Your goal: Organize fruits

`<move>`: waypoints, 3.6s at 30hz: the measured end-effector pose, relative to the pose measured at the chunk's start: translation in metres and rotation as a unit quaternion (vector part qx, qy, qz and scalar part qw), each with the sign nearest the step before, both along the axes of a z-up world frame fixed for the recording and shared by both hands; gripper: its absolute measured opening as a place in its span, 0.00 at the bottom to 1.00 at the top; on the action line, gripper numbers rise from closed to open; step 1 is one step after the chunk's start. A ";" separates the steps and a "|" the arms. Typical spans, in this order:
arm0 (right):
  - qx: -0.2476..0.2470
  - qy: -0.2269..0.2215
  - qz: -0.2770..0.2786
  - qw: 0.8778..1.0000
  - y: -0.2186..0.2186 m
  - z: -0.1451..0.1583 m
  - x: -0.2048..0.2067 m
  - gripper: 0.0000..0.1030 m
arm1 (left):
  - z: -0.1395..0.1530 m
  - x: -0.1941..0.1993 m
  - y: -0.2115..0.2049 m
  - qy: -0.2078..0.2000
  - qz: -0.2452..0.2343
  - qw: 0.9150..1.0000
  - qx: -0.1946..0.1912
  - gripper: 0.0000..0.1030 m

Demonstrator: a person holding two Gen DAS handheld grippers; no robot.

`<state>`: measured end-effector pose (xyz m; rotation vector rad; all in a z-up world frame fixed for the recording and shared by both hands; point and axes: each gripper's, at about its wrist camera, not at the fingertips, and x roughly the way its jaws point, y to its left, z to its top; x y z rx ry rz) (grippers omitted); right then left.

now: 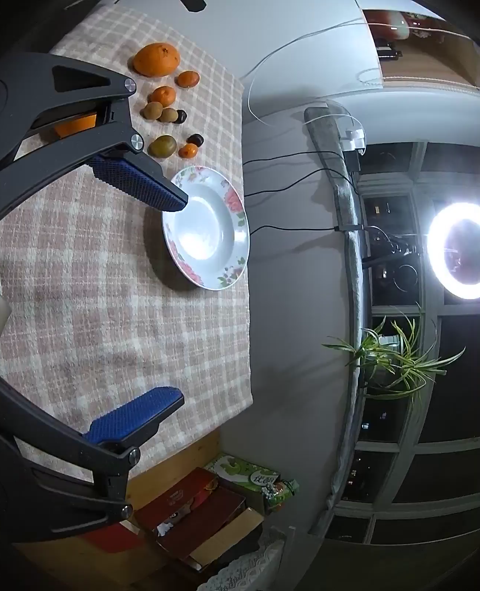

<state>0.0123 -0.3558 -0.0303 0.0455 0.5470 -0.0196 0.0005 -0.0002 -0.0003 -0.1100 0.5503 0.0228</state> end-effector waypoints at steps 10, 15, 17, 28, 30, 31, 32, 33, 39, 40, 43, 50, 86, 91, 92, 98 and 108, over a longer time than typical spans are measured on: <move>-0.006 -0.003 -0.004 1.000 -0.001 0.001 0.001 0.95 | -0.003 -0.001 -0.011 -0.003 -0.004 1.000 0.015 0.82; 0.002 0.002 0.001 1.000 -0.005 0.001 0.001 0.95 | -0.003 0.004 -0.008 0.000 -0.005 1.000 0.011 0.82; 0.002 0.003 -0.002 1.000 -0.004 0.000 0.002 0.95 | -0.004 0.004 -0.008 -0.001 -0.005 1.000 0.010 0.82; 0.004 0.007 0.008 1.000 0.001 -0.001 0.001 0.95 | 0.000 0.003 -0.006 -0.001 -0.003 1.000 0.007 0.82; 0.005 0.006 0.009 1.000 0.002 0.000 0.001 0.95 | 0.001 0.003 -0.006 -0.002 -0.003 1.000 0.006 0.82; 0.005 0.006 0.009 1.000 0.002 0.000 0.000 0.95 | 0.001 0.003 -0.007 -0.002 -0.003 1.000 0.006 0.82; 0.006 0.006 0.010 1.000 0.002 0.000 0.001 0.95 | 0.001 0.003 -0.007 -0.003 -0.004 1.000 0.006 0.82; 0.007 0.006 0.010 1.000 0.002 0.000 0.001 0.95 | 0.001 0.003 -0.008 -0.003 -0.004 1.000 0.006 0.82; 0.005 0.010 0.012 1.000 0.004 0.001 0.001 0.95 | 0.001 0.003 -0.009 -0.003 -0.004 1.000 0.005 0.82; 0.004 0.010 0.013 1.000 0.004 0.001 0.001 0.95 | 0.001 0.003 -0.009 -0.003 -0.004 1.000 0.005 0.82; 0.005 0.011 0.013 1.000 0.005 0.001 0.001 0.95 | 0.001 0.002 -0.009 -0.003 -0.004 1.000 0.006 0.82; 0.004 0.010 0.013 1.000 0.005 0.001 0.001 0.95 | 0.001 0.002 -0.011 -0.004 -0.005 1.000 0.005 0.82; 0.009 0.020 0.032 0.999 0.012 -0.007 0.000 0.95 | -0.005 0.005 -0.011 0.004 -0.008 1.000 -0.003 0.82; 0.014 0.029 0.043 0.999 0.014 -0.011 0.001 0.95 | -0.010 0.007 -0.011 0.014 -0.015 1.000 -0.004 0.82; 0.015 0.031 0.046 0.998 0.014 -0.012 0.001 0.95 | -0.012 0.007 -0.012 0.017 -0.019 1.000 -0.005 0.82; 0.025 0.051 0.093 0.994 0.023 -0.021 0.002 0.91 | -0.021 0.007 -0.013 0.036 -0.053 0.998 -0.028 0.81; 0.071 0.109 0.202 0.971 0.052 -0.046 -0.001 0.79 | -0.057 0.007 -0.018 0.114 -0.129 0.978 -0.121 0.73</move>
